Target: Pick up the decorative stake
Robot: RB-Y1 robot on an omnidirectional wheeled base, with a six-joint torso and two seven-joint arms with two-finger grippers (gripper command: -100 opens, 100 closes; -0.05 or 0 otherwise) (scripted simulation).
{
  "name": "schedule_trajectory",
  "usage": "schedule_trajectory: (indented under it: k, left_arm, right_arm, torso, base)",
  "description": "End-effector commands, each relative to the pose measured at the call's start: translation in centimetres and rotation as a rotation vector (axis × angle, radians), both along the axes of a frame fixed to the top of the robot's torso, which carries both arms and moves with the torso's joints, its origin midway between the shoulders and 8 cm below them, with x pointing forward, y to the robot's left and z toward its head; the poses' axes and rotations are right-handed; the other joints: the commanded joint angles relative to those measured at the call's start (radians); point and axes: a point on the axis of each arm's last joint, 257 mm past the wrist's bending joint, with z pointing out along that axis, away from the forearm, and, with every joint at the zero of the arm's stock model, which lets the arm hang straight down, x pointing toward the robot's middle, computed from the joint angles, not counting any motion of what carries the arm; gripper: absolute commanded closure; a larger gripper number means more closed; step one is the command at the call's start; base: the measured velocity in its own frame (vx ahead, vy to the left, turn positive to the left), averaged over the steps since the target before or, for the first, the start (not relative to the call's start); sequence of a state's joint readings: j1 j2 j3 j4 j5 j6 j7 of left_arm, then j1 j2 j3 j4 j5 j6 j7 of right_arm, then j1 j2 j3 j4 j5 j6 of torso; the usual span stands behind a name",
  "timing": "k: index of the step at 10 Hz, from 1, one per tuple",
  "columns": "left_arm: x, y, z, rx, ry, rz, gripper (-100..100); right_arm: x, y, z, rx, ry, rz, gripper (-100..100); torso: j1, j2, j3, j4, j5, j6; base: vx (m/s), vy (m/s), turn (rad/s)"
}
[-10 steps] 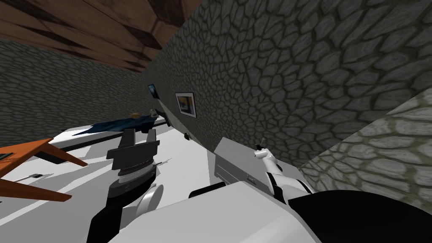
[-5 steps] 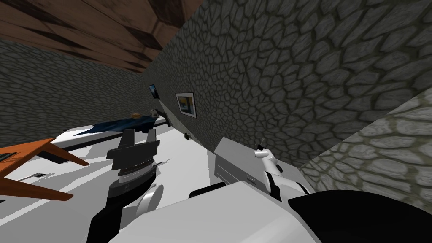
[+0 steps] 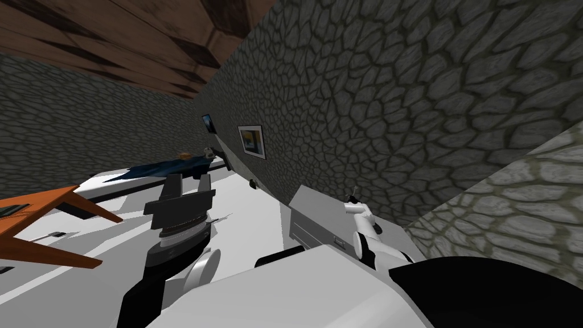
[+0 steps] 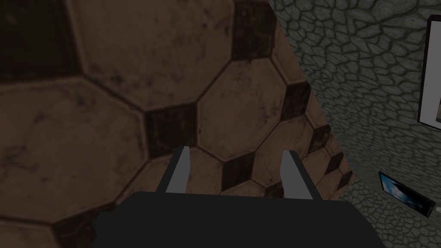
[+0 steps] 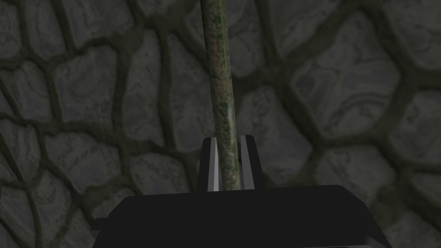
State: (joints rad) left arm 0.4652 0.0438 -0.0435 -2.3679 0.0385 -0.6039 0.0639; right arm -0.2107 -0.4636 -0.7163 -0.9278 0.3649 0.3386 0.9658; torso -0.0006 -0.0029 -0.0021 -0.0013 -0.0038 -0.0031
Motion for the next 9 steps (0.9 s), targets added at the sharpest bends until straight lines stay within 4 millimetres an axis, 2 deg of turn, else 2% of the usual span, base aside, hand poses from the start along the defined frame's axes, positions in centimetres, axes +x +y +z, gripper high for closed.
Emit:
schedule_trajectory:
  k: [1, 2, 5, 6, 8, 9]
  left_arm:
    - [0.0, 0.0, 0.0, 0.000, 0.000, 0.000, 0]
    - [0.0, 0.0, 0.0, 0.000, 0.000, 0.000, 0]
    - [0.0, 0.0, 0.0, 0.000, 0.000, 0.000, 0]
    - [0.0, 0.0, 0.0, 0.000, 0.000, 0.000, 0]
    - [0.0, 0.0, 0.0, 0.000, 0.000, 0.000, 0]
    - [0.0, 0.0, 0.0, 0.000, 0.000, 0.000, 0]
  right_arm:
    - [-0.1, -0.2, 0.0, 0.005, -0.010, -0.010, 100]
    - [-0.9, -0.8, 0.1, -0.003, 0.000, -0.022, 100]
    - [-1.1, -1.0, 0.1, -0.035, 0.048, 0.001, 100]
    - [-0.7, 0.0, -0.1, -0.003, -0.006, -0.011, 100]
    - [-2.5, -1.3, 0.0, -0.016, 0.015, -0.039, 100]
    - [-2.5, -1.3, 0.0, -0.030, 0.036, -0.028, 100]
  torso:
    - [0.000, 0.000, 0.000, 0.000, 0.000, 0.000]
    - [0.000, 0.000, 0.000, 0.000, 0.000, 0.001]
    - [-0.001, 0.001, 0.001, 0.000, 0.000, 0.002]
    - [-0.001, 0.000, 0.000, 0.000, 0.000, 0.002]
    - [-0.001, 0.001, 0.001, 0.001, 0.000, 0.002]
    - [-0.001, 0.001, 0.001, 0.001, 0.000, 0.003]
  base:
    - [-0.007, -0.002, 0.040]
    - [0.000, 0.000, 0.010]
    - [0.001, 0.000, -0.011]
    - [-0.006, -0.005, 0.024]
    - [-0.002, -0.001, 0.023]
    - [0.001, -0.001, -0.027]
